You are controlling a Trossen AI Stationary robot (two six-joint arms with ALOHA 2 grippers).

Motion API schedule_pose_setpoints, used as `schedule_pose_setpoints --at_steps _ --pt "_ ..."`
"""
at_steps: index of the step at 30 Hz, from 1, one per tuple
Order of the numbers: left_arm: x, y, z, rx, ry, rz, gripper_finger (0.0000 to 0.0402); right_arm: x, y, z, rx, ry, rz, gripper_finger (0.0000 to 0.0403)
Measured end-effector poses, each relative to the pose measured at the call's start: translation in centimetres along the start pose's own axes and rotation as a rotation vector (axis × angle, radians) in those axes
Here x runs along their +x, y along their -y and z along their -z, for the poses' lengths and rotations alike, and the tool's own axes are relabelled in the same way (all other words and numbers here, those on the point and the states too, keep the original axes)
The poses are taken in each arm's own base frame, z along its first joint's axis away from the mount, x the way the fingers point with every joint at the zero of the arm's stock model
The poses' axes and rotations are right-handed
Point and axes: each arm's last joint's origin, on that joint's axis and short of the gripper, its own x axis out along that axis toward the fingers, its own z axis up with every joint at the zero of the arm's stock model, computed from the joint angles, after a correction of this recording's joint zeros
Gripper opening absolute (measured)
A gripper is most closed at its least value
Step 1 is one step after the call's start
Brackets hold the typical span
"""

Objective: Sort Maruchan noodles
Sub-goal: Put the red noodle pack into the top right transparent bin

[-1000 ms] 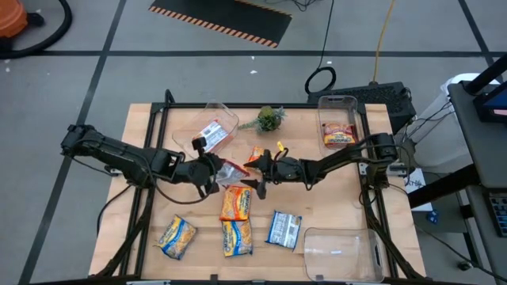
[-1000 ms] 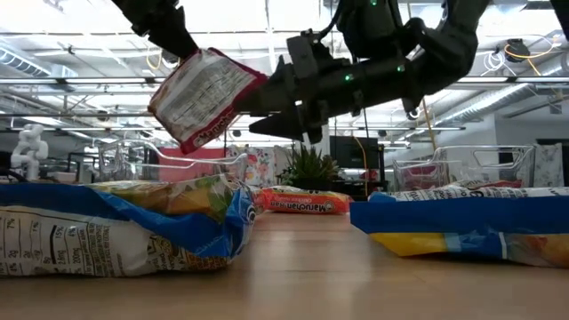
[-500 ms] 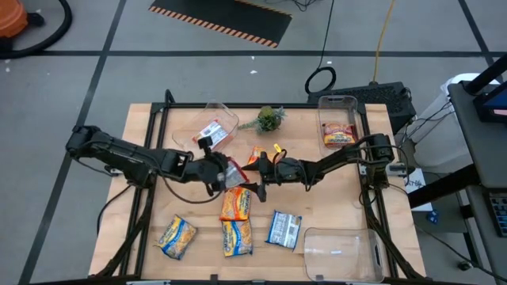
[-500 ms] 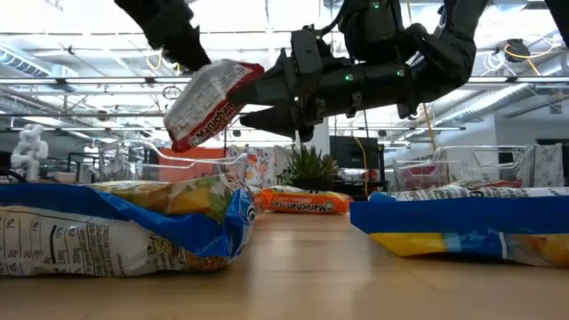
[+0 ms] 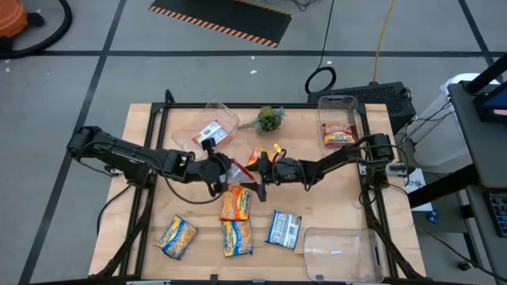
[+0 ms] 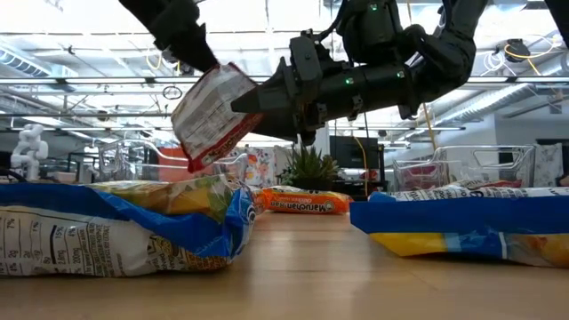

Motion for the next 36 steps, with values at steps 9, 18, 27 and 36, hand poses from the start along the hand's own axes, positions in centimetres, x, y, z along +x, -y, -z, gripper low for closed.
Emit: schedule_pose_setpoints --at_steps 9,18,27,36 --pt "0.0 0.3 -0.8 -0.013 0.066 0.108 0.0 0.0 0.3 0.0 -0.021 -0.001 0.011 0.0243" --pt "0.0 0.3 -0.4 -0.017 0.029 0.108 0.0001 0.0 0.4 0.2 -0.079 -0.036 0.017 0.017" --pt "0.0 0.3 -0.2 -0.011 0.015 0.108 0.0001 -0.1 0.4 0.2 -0.132 -0.049 0.019 0.0119" --pt "-0.1 0.4 -0.1 -0.03 0.006 0.111 0.0019 -0.8 0.2 -0.8 -0.179 -0.089 0.023 0.0124"
